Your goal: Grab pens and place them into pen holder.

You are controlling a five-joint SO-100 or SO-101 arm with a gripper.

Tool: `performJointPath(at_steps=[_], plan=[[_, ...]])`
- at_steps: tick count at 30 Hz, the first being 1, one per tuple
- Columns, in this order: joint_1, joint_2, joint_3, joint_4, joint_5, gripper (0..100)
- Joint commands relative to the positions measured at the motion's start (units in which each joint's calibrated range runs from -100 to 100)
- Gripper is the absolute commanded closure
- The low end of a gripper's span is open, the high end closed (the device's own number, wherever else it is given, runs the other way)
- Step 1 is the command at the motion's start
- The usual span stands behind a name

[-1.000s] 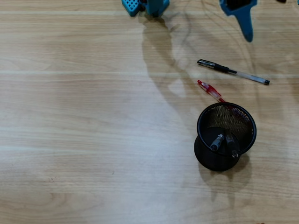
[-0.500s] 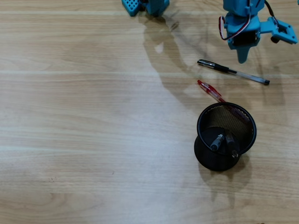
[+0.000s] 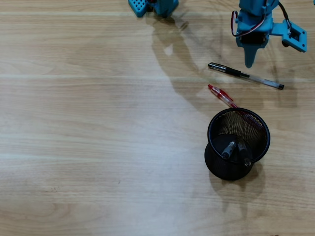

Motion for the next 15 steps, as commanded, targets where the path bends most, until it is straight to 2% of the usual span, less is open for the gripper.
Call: performJointPath(at_steps=[1, 11, 15], plan=[[-1.2, 0.1, -2.9, -0.1, -0.8, 84], [-2.5, 6.2, -3.1, -0.6, -3.8, 84], [-2.6, 9.1, -2.9, -5.1, -3.8, 84]])
